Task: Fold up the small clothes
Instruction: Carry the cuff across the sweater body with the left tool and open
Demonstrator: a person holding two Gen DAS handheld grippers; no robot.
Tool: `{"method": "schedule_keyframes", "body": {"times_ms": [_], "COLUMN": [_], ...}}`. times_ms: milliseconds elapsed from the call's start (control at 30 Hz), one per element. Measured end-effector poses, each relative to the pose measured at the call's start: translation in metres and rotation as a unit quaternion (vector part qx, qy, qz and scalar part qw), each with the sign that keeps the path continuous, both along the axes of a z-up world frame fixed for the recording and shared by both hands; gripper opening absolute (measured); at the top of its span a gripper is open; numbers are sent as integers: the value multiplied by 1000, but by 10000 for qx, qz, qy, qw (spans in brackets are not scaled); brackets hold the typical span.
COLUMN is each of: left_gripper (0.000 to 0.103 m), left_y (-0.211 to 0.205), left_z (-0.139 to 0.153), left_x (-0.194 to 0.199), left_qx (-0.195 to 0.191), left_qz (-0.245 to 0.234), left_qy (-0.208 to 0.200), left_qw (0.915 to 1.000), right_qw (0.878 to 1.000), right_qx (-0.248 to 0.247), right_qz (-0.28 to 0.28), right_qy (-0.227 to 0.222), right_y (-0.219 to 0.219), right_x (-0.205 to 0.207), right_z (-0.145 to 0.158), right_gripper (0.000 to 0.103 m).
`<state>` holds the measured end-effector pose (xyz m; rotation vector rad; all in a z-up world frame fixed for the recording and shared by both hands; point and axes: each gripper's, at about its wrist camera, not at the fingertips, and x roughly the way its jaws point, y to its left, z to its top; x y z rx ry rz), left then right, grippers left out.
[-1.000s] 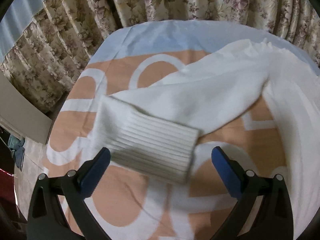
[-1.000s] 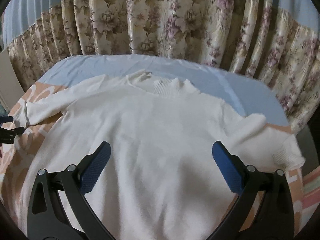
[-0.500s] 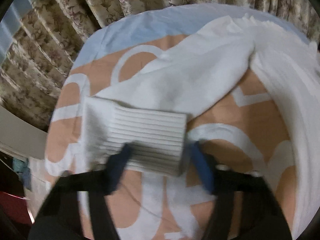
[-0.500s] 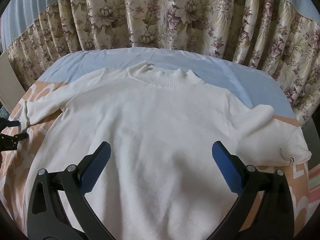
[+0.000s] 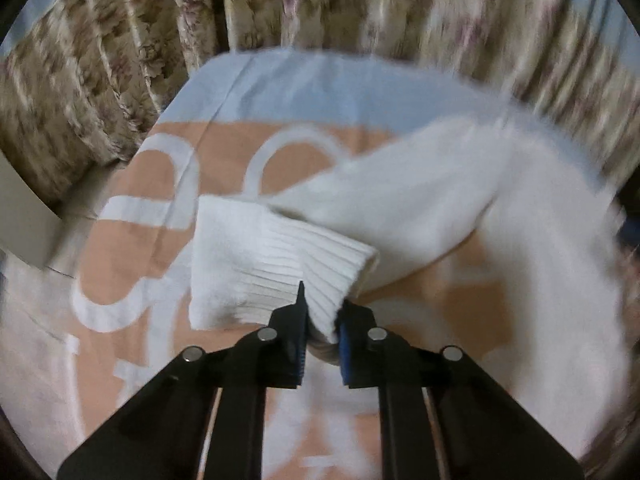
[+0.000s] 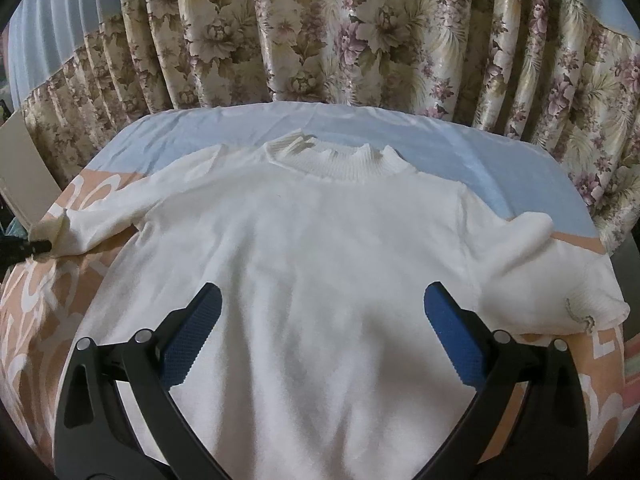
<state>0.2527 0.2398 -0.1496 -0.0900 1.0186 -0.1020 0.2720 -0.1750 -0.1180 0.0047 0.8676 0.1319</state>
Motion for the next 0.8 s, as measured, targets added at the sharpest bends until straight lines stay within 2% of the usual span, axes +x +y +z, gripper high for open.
{"method": "schedule_keyframes", "body": {"times_ms": [67,133,200,267,433,600,733,800], "left_gripper": [13,12,12,12,12,11,11,11], "left_y": [-14,-40,-59,-95,-184,-265,-328,-347], "left_z": [12,22,26,29,33,26,14,8], "left_x": [2,10,21,39,80,112,124,126], "left_qx": [-374,-484,-826,-1214,-1653,-1969,-1971,-1910], "left_qz": [34,-21,-82,-304,-1031,-1615,-2121,-2296], "left_qy": [-220,-470,-524,-545,-552,-305,-59,22], "left_qw": [9991,9977,9952,9906,9793,9666,9572,9544], "right_qw": [10000,9998,9996,9994,9983,9959,9941,9931], "right_qx": [85,182,212,218,179,126,30,1], "right_qz": [-23,-67,-172,-267,-551,-901,-1081,-1148], "right_qy": [20,25,-35,-37,-96,-21,121,221], "right_y": [-2,-6,-14,-22,-48,-82,-99,-105], "right_x": [3,5,8,12,21,28,18,14], "right_z": [-1,-2,0,1,0,-8,-17,-23], "right_gripper": [100,100,100,100,100,100,100,100]}}
